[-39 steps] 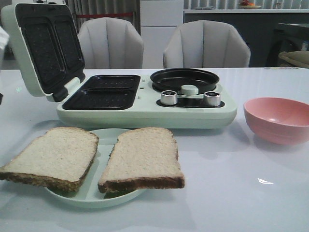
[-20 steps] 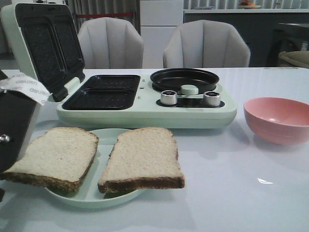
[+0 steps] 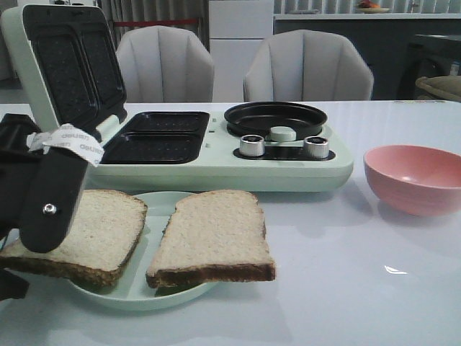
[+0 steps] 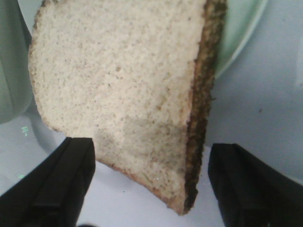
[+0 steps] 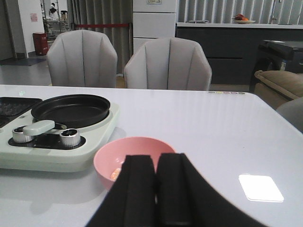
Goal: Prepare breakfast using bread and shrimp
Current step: 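Reach the left gripper down and grasp the bread slice nearest it, then lift the bread slice with the left gripper over the sandwich maker, then lower the slice onto the waffle plate and open the left gripper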
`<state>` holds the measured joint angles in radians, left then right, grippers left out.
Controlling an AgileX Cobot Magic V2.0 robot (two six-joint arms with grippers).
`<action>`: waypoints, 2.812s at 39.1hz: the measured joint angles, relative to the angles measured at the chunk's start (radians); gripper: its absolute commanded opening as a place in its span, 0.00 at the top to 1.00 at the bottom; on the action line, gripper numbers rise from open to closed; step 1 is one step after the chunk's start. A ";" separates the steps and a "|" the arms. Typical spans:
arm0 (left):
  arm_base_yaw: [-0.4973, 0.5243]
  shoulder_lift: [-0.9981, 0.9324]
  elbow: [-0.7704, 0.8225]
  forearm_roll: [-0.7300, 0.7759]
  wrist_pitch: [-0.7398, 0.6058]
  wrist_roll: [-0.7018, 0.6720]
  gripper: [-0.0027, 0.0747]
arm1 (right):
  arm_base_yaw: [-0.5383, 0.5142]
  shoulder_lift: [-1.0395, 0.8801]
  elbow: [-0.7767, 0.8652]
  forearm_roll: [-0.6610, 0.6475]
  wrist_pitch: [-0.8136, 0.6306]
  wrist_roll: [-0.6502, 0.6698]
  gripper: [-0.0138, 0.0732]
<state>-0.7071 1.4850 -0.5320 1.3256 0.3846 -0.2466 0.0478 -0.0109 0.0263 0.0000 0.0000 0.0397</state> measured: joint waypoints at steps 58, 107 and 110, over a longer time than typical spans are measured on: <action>0.014 -0.169 -0.181 0.100 0.009 -0.001 0.81 | 0.000 0.000 0.000 0.000 0.000 0.000 0.67; 0.310 0.467 -0.903 0.173 -0.135 -0.093 0.81 | 0.000 0.000 0.000 0.000 0.000 0.000 0.67; 0.311 0.507 -0.933 0.173 -0.133 -0.097 0.81 | 0.000 0.000 0.000 0.000 0.000 0.000 0.67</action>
<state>-0.3956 1.9921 -1.4654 1.4985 0.2511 -0.3440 0.0478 -0.0109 0.0263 0.0000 0.0000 0.0397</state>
